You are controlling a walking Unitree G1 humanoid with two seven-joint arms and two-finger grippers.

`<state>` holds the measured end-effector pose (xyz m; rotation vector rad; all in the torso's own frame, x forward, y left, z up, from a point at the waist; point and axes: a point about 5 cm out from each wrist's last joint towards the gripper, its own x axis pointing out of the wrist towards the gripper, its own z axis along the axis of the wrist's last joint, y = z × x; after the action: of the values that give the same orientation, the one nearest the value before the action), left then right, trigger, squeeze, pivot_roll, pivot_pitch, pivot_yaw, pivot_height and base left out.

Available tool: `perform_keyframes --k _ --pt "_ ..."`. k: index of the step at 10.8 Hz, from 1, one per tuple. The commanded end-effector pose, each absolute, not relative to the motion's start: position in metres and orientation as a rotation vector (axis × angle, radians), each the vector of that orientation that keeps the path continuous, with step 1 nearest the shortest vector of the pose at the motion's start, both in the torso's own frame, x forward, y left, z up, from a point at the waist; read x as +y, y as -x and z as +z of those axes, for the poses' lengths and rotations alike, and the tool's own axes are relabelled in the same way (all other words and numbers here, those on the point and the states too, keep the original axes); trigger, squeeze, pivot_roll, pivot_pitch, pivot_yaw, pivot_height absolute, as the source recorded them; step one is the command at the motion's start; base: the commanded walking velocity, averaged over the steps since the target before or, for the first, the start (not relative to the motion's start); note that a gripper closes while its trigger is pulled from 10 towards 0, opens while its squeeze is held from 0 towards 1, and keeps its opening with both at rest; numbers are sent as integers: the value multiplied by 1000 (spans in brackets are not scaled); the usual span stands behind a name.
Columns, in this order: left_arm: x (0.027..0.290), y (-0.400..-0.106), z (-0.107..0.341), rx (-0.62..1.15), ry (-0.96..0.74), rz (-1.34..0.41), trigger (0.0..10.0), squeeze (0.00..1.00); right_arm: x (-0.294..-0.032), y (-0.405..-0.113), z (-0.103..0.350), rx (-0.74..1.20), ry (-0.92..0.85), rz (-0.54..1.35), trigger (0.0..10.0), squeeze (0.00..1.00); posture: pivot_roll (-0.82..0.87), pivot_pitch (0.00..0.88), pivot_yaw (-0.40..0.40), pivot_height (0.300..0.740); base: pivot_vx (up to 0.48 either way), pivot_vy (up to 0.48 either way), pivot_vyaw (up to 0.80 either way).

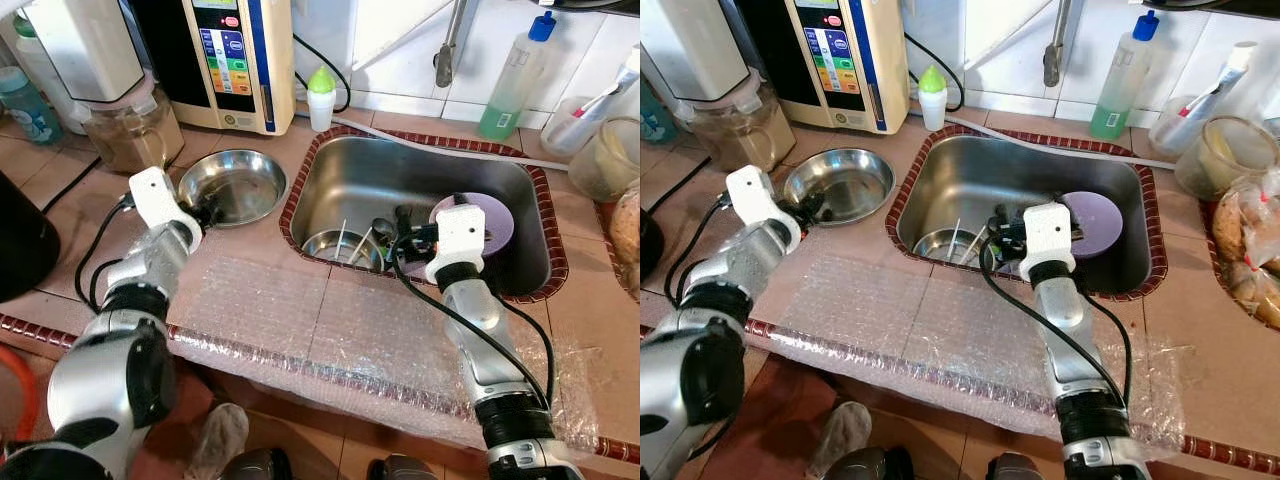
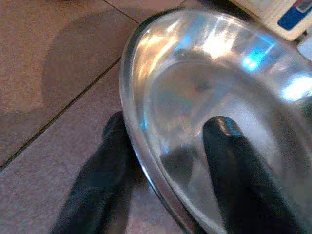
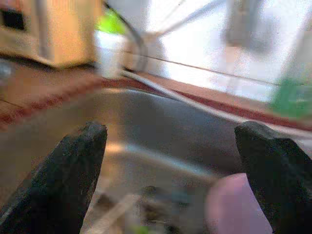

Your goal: Kitchen organization

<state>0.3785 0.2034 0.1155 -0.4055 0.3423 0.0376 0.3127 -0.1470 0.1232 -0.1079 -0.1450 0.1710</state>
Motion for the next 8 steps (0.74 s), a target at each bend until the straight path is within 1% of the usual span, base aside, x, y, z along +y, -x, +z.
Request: perform_keyframes --k 1,2,3,6,7,8 --pt "197 -365 88 462 385 4 0 0 -134 -309 138 -211 18 288 10000 0 -174 34 81 740 0 0 0" --pt "193 -361 81 477 355 -33 0 0 -126 -305 145 -239 -12 382 10000 0 -169 35 77 740 0 0 0" --pt "193 -356 75 487 351 -32 0 0 -123 -305 146 -232 -16 429 10000 0 -168 36 74 740 0 0 0" --pt "192 -355 76 454 326 -48 0 0 -123 -305 146 -212 -25 493 10000 0 -165 31 66 740 0 0 0" --pt "190 -354 79 421 330 -74 0 0 -120 -302 142 -176 -14 561 10000 0 -164 30 63 740 0 0 0" --pt "188 -352 77 421 296 -93 0 0 -115 -298 134 -119 34 653 10000 0 -165 28 62 740 0 0 0"
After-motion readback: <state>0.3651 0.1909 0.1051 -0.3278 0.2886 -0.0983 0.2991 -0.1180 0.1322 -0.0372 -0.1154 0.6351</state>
